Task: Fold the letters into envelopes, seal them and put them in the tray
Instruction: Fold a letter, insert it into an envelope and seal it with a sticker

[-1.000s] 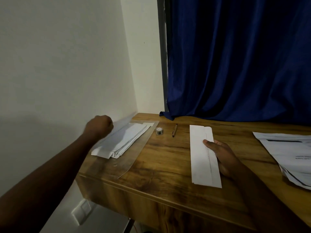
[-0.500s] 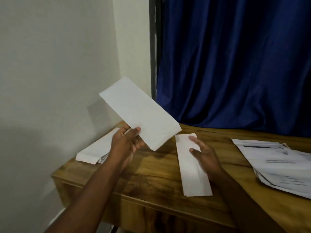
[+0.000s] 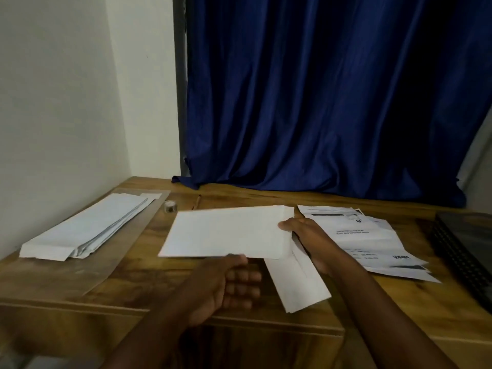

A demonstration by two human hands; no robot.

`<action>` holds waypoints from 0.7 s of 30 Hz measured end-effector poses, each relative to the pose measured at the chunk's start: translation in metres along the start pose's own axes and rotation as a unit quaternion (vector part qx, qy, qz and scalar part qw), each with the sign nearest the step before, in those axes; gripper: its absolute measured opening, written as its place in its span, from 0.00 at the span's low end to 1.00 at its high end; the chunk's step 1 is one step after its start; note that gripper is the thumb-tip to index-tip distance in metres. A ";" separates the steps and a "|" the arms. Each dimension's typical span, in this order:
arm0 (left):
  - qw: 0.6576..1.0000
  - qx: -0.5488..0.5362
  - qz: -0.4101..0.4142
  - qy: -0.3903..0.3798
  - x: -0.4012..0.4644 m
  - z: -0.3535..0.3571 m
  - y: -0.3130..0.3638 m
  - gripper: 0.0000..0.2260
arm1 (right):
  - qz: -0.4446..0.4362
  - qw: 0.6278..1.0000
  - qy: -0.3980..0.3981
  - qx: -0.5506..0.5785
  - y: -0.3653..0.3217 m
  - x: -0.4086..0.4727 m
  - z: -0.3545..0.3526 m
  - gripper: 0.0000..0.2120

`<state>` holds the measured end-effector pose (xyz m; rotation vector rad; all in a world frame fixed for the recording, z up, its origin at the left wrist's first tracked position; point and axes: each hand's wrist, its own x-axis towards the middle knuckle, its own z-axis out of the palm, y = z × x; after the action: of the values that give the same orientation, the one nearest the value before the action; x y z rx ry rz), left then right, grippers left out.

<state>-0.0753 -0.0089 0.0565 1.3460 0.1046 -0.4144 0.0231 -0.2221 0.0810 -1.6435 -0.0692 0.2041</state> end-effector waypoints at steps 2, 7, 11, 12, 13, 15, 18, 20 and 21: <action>0.972 0.202 -0.058 -0.102 -0.019 -0.001 0.003 0.16 | 0.049 0.998 -0.032 -0.008 0.002 -0.001 -0.011 0.11; 0.826 0.497 0.266 0.005 -0.002 0.000 0.017 0.23 | 0.125 0.989 -0.057 0.048 0.006 -0.006 -0.018 0.12; 0.686 0.670 0.283 0.009 0.050 -0.008 0.027 0.55 | 0.102 0.992 -0.048 0.059 0.010 -0.002 -0.016 0.18; 0.679 0.682 0.271 0.009 0.059 -0.008 0.029 0.57 | 0.102 0.992 -0.051 0.055 0.011 -0.002 -0.015 0.19; 0.687 0.678 0.262 0.006 0.065 -0.006 0.030 0.57 | 0.108 0.991 -0.054 0.050 0.011 -0.002 -0.014 0.19; 0.712 0.657 0.246 0.000 0.074 -0.003 0.029 0.55 | 0.116 0.990 -0.067 0.033 0.013 -0.001 -0.013 0.17; 0.677 0.681 0.274 0.039 0.085 -0.010 0.020 0.56 | 0.105 0.992 -0.066 -0.027 0.013 0.000 -0.012 0.16; 0.650 0.698 0.292 0.068 0.092 -0.017 0.012 0.57 | 0.093 0.991 -0.060 -0.069 0.014 0.000 -0.010 0.18; 0.641 0.703 0.299 0.074 0.094 -0.019 0.010 0.57 | 0.088 0.991 -0.052 -0.083 0.015 0.001 -0.010 0.17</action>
<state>0.0177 -0.0109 0.0325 2.8266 -0.6816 0.3444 0.0245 -0.2333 0.0662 -1.8059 -0.0208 0.4299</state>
